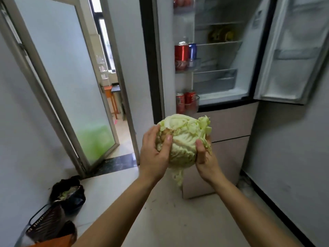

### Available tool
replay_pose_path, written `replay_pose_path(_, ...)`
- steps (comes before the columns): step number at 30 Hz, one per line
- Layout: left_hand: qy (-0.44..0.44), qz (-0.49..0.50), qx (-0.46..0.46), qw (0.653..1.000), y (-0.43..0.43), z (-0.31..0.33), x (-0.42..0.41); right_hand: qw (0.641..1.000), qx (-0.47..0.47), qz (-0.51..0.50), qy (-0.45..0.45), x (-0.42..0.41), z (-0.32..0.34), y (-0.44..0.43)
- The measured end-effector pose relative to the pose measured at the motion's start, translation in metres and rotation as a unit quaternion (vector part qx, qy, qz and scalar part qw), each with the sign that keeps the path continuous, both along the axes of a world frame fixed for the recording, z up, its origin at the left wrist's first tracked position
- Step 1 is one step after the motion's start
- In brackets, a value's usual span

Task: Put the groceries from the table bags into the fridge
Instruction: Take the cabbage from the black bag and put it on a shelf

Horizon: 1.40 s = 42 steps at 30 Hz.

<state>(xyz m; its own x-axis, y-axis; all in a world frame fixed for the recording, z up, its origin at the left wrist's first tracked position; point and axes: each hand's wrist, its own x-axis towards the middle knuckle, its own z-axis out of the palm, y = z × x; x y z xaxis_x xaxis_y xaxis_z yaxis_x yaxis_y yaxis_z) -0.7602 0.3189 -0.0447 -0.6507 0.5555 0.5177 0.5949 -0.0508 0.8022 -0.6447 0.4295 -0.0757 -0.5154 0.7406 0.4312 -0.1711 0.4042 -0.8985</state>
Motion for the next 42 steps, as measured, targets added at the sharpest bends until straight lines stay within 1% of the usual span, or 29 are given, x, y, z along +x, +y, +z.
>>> replay_pose_path(2, 0.011, -0.034, 0.004, 0.999, 0.049, 0.009, 0.014, 1.000, 0.006, -0.020, 0.008, 0.017, 0.005, 0.049)
replay_pose_path(5, 0.008, -0.058, 0.013, 0.998, 0.115, 0.023, 0.024, 0.999, 0.016, -0.046, 0.016, 0.034, 0.017, 0.112)
replay_pose_path(9, -0.068, -0.075, 0.038, 0.994, 0.196, 0.036, 0.016, 0.995, 0.014, -0.085, 0.050, 0.039, 0.021, 0.193)
replay_pose_path(11, -0.078, -0.079, 0.032, 0.993, 0.241, 0.034, 0.008, 0.993, 0.020, -0.099, 0.065, 0.036, 0.023, 0.233)
replay_pose_path(16, -0.070, -0.093, 0.045, 0.992, 0.361, 0.029, -0.013, 0.989, 0.043, -0.123, 0.068, 0.018, 0.037, 0.340)
replay_pose_path(21, -0.135, -0.140, 0.073, 0.978, 0.480, 0.044, -0.046, 0.986, 0.055, -0.147, 0.063, -0.021, 0.060, 0.447)
replay_pose_path(25, -0.162, -0.171, 0.095, 0.967, 0.573, 0.065, -0.071, 0.984, 0.057, -0.161, 0.058, -0.049, 0.081, 0.526)
replay_pose_path(28, -0.193, -0.181, 0.105, 0.958, 0.629, 0.076, -0.087, 0.985, 0.053, -0.158, 0.053, -0.067, 0.093, 0.581)
replay_pose_path(32, -0.223, -0.156, 0.123, 0.954, 0.697, 0.085, -0.114, 0.988, 0.066, -0.134, 0.042, -0.096, 0.106, 0.656)
replay_pose_path(36, -0.205, -0.116, 0.152, 0.960, 0.753, 0.096, -0.142, 0.994, 0.058, -0.079, 0.057, -0.134, 0.116, 0.732)
replay_pose_path(40, -0.188, -0.072, 0.157, 0.967, 0.806, 0.109, -0.174, 0.995, 0.065, -0.043, 0.054, -0.176, 0.132, 0.808)
replay_pose_path(42, -0.183, -0.063, 0.146, 0.970, 0.831, 0.115, -0.189, 0.997, 0.061, -0.006, 0.047, -0.194, 0.143, 0.840)
